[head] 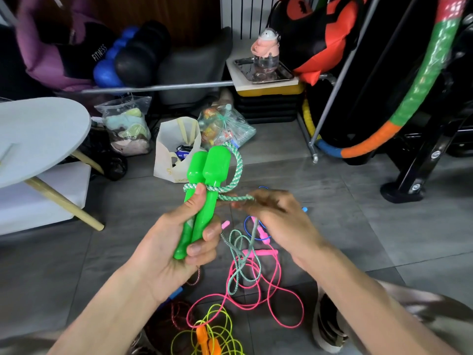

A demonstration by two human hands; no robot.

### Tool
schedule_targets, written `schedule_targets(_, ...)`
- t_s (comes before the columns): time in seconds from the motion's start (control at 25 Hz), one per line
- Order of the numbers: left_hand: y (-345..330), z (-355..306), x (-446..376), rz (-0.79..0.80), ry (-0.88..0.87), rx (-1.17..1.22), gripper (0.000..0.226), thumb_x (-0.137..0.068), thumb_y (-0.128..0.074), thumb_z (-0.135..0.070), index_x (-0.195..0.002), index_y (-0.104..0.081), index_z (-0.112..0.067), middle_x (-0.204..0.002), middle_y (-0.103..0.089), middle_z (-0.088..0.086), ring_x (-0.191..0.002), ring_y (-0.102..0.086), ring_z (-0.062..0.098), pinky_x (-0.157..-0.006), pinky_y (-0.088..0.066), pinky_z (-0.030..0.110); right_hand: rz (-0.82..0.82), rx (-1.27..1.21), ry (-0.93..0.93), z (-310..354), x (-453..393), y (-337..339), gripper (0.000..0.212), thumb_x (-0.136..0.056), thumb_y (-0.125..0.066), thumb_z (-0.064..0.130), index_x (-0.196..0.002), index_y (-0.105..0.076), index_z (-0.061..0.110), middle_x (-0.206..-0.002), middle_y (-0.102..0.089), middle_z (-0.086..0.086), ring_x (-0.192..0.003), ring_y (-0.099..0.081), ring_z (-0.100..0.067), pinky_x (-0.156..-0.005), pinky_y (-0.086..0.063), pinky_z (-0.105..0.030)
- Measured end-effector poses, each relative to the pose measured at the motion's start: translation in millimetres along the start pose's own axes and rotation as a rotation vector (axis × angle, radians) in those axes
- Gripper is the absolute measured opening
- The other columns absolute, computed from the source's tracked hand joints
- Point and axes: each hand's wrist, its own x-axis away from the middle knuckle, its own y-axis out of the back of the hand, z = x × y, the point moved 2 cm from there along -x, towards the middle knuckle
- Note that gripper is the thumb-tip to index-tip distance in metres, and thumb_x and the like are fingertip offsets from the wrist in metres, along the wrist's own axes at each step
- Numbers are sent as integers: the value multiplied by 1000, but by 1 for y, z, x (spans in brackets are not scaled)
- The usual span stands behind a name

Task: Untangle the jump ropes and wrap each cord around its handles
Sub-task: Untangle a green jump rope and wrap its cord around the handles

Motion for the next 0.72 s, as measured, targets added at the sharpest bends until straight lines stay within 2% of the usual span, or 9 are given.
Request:
schedule_targets(0.08, 0, 4, 0, -12, 37, -21, 51, -89, -49, -44, -106, -67, 1, -50, -36, 3, -29, -25, 5, -34, -11, 15, -238, -4, -24, 1, -2, 7, 30, -81, -74, 26, -66, -56, 7, -60, -44, -1, -56, -39, -10, -57, -32, -29)
schedule_targets(0.16, -1, 8, 0, -3, 62, -31, 53, -89, -50, -44, -113, -68, 0, -51, -37, 3, -30, -25, 5, -34, -12, 14, -432, -30, -64, -3, -2, 7, 30, -74, -80, 27, -67, -52, 18, -64, -48, 4, -58, -42, -10, -55, -34, -25)
schedule_targets(0.28, -2, 9, -1, 25, 77, -3, 55, -89, -51, -46, -116, -66, -1, -51, -36, 2, -30, -25, 4, -34, -12, 15, -520, 357, 139, -6, 5, 1, 29, -69, -79, 22, -64, -51, 29, -79, -56, 6, -76, -51, -14, -68, -37, -24)
schedule_targets(0.32, -2, 8, -1, 35, 80, 12, 59, -89, -53, -48, -121, -62, 1, -51, -36, 2, -30, -26, 4, -33, -13, 15, -462, 456, 238, -6, 5, -3, 22, -69, -76, 21, -65, -56, 29, -79, -59, 8, -78, -54, -14, -71, -40, -27)
schedule_targets(0.36, -3, 8, -2, 44, 81, 27, 64, -89, -55, -50, -125, -57, 4, -50, -37, 2, -30, -26, 4, -32, -14, 14, -306, 368, 242, -5, 6, -8, 13, -71, -73, 19, -70, -63, 27, -79, -64, 8, -78, -58, -13, -72, -46, -30)
schedule_targets(0.48, -1, 7, -3, 37, 62, 29, 63, -90, -51, -48, -126, -57, 3, -50, -37, 2, -29, -26, 4, -32, -14, 13, 236, -264, -74, -2, 13, -25, 22, -71, -59, 18, -88, -73, 24, -88, -74, 3, -89, -67, -10, -85, -53, -27)
schedule_targets(0.52, -1, 7, -3, 35, 53, 19, 58, -90, -49, -46, -122, -62, 0, -50, -36, 2, -28, -26, 4, -34, -10, 14, 302, -348, -124, -4, 14, -27, 24, -71, -57, 18, -89, -74, 20, -93, -74, -4, -92, -67, -16, -91, -52, -29)
schedule_targets(0.6, -2, 5, -2, 35, 24, -16, 49, -90, -46, -45, -105, -73, -6, -49, -36, 2, -28, -25, 4, -39, -6, 18, 366, -353, -136, -2, 16, -25, 16, -77, -61, 14, -86, -74, 13, -84, -68, -18, -80, -65, -27, -86, -53, -35)
schedule_targets(0.72, 4, -5, -1, -38, -37, -74, 33, -89, -50, -42, -75, -61, -14, -50, -36, 2, -29, -24, 5, -35, -11, 12, 255, -154, -82, 2, 10, -7, 19, -92, -64, 12, -78, -75, 21, -59, -55, 1, -54, -50, -9, -59, -45, -23)
